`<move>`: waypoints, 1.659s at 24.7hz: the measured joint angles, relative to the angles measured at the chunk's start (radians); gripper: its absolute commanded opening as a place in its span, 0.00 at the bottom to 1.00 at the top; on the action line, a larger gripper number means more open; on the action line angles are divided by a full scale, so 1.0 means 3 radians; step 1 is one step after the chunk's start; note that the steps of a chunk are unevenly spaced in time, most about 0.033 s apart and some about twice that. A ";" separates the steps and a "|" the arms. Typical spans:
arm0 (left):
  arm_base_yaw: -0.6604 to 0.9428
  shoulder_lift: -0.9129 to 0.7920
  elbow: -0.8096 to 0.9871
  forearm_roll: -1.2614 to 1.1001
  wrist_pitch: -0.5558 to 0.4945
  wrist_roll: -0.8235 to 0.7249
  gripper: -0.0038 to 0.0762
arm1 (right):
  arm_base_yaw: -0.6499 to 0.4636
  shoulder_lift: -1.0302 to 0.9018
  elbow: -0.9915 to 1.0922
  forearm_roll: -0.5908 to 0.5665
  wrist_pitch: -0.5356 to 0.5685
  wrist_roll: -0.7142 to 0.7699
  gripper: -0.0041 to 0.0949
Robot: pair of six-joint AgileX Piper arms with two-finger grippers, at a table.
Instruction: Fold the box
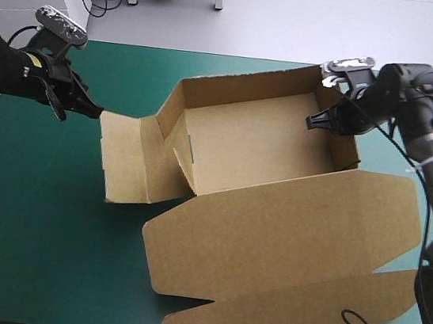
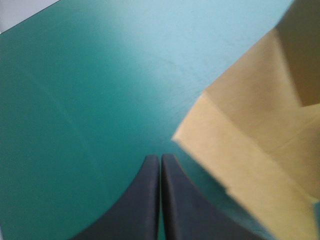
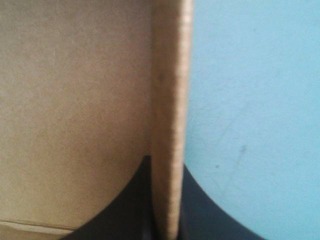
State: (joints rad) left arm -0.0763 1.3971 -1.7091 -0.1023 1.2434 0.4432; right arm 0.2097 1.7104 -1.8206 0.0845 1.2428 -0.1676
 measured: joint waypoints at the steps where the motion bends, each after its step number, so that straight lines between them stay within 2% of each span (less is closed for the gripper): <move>1: 0.0000 0.0000 0.0000 0.0151 -0.0018 -0.0073 0.04 | -0.0046 -0.0111 0.0000 -0.0001 0.0008 -0.0018 0.02; 9: 0.0007 0.0000 0.0004 0.0957 -0.0080 -0.0517 0.04 | -0.0389 -0.0793 0.0000 0.0097 0.0030 -0.0214 0.02; 14: 0.0007 -0.0015 0.0278 0.0864 -0.0424 -0.0545 0.04 | -0.0449 -0.1042 0.0000 0.0221 0.0030 -0.0276 0.02; 23: 0.0249 -0.0011 0.1488 0.0003 -0.1332 -0.0294 0.04 | -0.0449 -0.1184 0.0000 0.0262 0.0034 -0.0302 0.02; 27: 0.0306 0.0003 0.1905 -0.1003 -0.1587 0.0179 0.04 | -0.0449 -0.1185 0.0000 0.0271 0.0034 -0.0302 0.02; 31: 0.0306 0.0006 0.1972 -0.2461 -0.1391 0.1237 0.04 | -0.0449 -0.1188 0.0000 0.0272 0.0034 -0.0302 0.02; 33: 0.0306 0.0006 0.1975 -0.3228 -0.1050 0.1773 0.04 | -0.0456 -0.1188 0.0000 0.0269 0.0031 -0.0302 0.02; 35: 0.0306 0.0006 0.1975 -0.3762 -0.0706 0.2094 0.04 | -0.0456 -0.1188 0.0000 0.0270 0.0031 -0.0302 0.02; 39: 0.0306 0.0006 0.1975 -0.4218 -0.0227 0.2232 0.04 | -0.0456 -0.1188 0.0000 0.0262 0.0033 -0.0302 0.02; 41: 0.0306 0.0006 0.1975 -0.4362 -0.0166 0.2235 0.04 | -0.0456 -0.1185 0.0000 0.0262 0.0033 -0.0271 0.02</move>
State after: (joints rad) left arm 0.0156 1.3990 -1.1166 -1.4108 1.1937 1.1137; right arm 0.0730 1.3550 -1.8206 0.1630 1.2528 -0.2489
